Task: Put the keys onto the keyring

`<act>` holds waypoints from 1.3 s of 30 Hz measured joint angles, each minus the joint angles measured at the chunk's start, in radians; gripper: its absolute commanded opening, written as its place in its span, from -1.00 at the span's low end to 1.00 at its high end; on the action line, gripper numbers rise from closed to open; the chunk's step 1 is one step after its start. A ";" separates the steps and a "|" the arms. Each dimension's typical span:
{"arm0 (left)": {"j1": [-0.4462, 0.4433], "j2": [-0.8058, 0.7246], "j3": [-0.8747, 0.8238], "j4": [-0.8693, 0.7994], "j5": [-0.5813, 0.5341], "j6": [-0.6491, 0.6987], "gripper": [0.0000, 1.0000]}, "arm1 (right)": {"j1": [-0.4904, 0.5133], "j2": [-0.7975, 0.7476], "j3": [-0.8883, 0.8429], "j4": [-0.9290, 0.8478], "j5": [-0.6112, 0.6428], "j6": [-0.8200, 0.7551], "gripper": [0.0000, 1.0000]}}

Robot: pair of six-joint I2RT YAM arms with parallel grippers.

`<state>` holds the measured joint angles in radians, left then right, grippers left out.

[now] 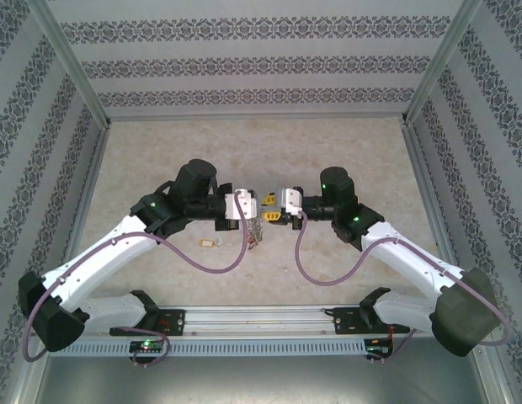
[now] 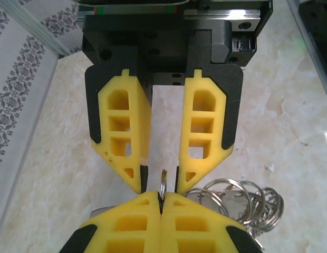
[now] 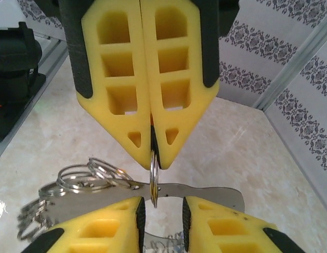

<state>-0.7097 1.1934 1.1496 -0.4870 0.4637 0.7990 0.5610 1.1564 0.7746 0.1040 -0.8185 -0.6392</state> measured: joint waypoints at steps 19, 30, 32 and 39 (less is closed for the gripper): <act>-0.076 0.115 0.154 -0.202 -0.216 0.023 -1.00 | 0.021 0.007 0.043 -0.111 0.100 -0.048 -0.56; -0.076 0.122 0.169 -0.210 -0.238 0.017 -1.00 | 0.022 0.010 0.043 -0.112 0.097 -0.036 -0.68; -0.076 0.124 0.173 -0.211 -0.241 0.006 -1.00 | 0.022 0.010 0.043 -0.110 0.098 -0.029 -0.61; -0.076 0.144 0.209 -0.224 -0.252 -0.030 -1.00 | 0.022 0.003 0.035 -0.077 0.152 -0.019 -0.43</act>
<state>-0.7856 1.3376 1.3586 -0.7113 0.2119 0.7692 0.5827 1.1591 0.8097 0.0269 -0.6662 -0.6582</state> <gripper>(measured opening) 0.060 0.265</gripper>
